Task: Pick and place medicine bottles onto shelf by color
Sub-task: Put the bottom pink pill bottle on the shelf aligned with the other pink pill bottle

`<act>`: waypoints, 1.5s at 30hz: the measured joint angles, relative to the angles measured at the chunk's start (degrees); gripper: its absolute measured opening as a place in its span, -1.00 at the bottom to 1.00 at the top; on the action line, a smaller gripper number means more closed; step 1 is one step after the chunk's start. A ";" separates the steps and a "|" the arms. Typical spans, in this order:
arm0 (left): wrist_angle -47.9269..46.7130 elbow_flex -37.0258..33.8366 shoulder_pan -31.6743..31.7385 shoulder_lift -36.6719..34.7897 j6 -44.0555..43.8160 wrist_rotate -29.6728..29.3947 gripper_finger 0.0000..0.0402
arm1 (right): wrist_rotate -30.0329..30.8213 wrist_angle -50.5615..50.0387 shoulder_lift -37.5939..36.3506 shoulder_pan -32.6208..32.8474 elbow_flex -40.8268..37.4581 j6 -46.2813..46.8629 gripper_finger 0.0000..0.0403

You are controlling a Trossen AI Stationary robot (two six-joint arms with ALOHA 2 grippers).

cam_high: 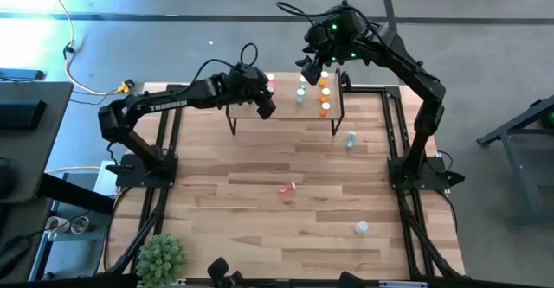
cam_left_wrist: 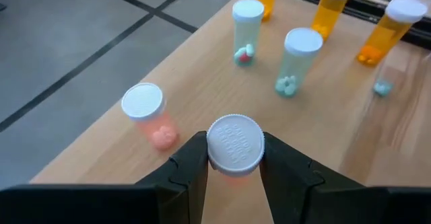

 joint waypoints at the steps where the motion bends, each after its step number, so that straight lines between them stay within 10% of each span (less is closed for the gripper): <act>1: 0.12 0.00 0.24 0.24 0.56 0.21 -0.46 | -0.01 0.00 0.01 0.00 0.00 0.05 0.10; 45: -0.96 0.09 0.91 2.61 4.52 1.90 -0.38 | -0.02 -0.11 0.06 0.00 -0.02 0.31 0.10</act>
